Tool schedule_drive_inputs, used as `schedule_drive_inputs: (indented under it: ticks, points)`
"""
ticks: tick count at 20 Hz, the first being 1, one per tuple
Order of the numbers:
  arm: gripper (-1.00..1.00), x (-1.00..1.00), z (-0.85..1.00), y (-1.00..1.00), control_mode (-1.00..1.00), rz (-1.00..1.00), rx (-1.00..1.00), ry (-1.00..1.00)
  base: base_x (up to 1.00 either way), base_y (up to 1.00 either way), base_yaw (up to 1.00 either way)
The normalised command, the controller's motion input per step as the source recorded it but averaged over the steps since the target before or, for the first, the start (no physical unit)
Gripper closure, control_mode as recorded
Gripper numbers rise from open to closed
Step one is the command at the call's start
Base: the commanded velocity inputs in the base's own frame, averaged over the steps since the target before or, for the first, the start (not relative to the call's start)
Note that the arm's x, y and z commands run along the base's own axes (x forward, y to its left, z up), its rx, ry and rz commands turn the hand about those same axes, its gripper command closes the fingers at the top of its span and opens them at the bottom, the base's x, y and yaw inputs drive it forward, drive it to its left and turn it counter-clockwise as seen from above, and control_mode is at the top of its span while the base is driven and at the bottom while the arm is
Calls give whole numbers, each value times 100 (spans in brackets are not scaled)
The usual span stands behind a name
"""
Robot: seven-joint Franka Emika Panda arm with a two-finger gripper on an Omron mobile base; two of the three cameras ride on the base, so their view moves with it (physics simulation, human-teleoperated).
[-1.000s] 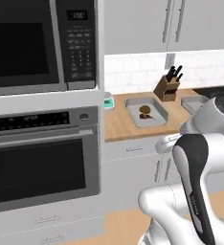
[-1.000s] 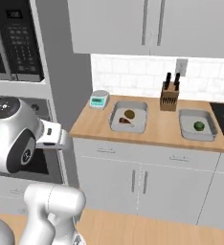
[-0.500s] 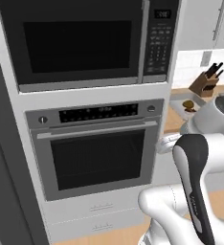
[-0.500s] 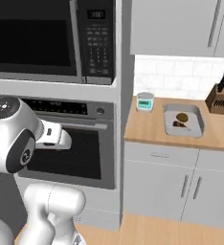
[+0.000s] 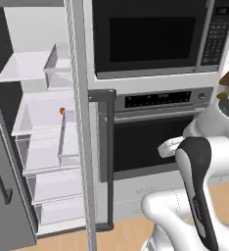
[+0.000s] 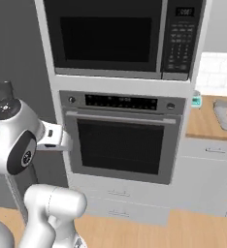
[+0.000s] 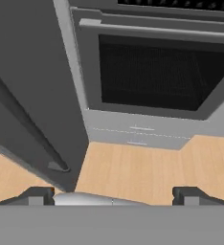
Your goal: Place one avocado and one chicken drumstick in each tupperware on the nearby counter, to pack two identical lunches.
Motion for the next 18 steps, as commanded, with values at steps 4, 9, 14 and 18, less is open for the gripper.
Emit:
schedule_drive_inputs:
  ticks: [4,9,14,18]
  points:
    - [-100,0,0,0,100,0,0,0,-100,72,-4]
    - [-100,0,0,0,100,0,0,0,-88,85,-2]
    - [-100,0,0,0,100,0,0,0,-7,100,0]
    - [-100,0,0,0,100,0,0,0,34,100,-5]
